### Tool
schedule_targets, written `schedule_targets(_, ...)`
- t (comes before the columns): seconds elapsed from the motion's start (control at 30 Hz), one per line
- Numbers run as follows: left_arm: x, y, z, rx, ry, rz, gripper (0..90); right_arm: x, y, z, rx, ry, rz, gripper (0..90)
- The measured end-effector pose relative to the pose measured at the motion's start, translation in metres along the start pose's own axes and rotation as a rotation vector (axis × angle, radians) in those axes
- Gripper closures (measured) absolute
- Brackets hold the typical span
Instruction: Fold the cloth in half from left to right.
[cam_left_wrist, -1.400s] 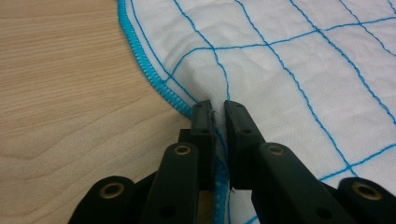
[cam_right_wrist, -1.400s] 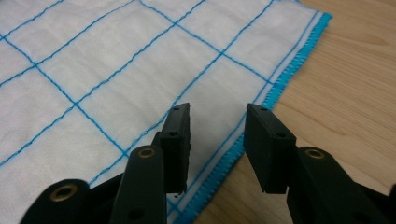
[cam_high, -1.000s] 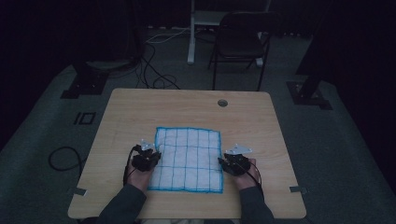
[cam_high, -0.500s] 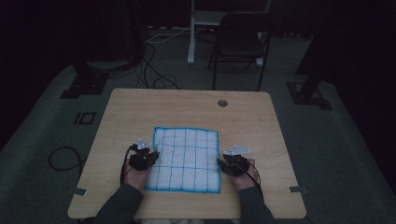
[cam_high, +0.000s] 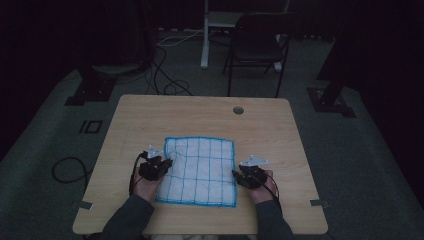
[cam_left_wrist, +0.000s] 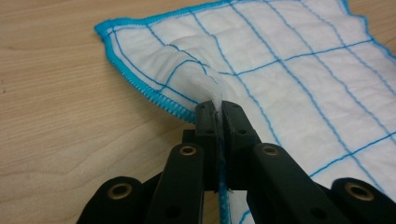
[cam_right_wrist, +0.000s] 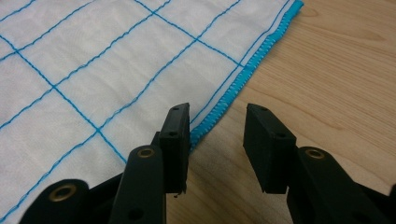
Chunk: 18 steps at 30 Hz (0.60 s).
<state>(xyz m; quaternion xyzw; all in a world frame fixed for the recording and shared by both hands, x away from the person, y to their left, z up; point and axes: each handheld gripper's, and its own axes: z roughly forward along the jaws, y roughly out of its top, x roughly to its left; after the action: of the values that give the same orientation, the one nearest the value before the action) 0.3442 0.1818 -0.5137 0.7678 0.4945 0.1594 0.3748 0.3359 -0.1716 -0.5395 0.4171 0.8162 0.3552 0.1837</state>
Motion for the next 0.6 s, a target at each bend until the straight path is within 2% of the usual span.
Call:
schedule_targets(0.27,-0.006,0.007,-0.005,-0.025,-0.026,0.003,87.1,0.0,0.0,0.0,-0.003,0.001,0.0,61.1)
schedule_targets(0.6,-0.013,0.017,-0.009,-0.044,-0.046,0.029,87.1,0.0,0.0,-0.002,-0.004,0.0,0.001,60.8)
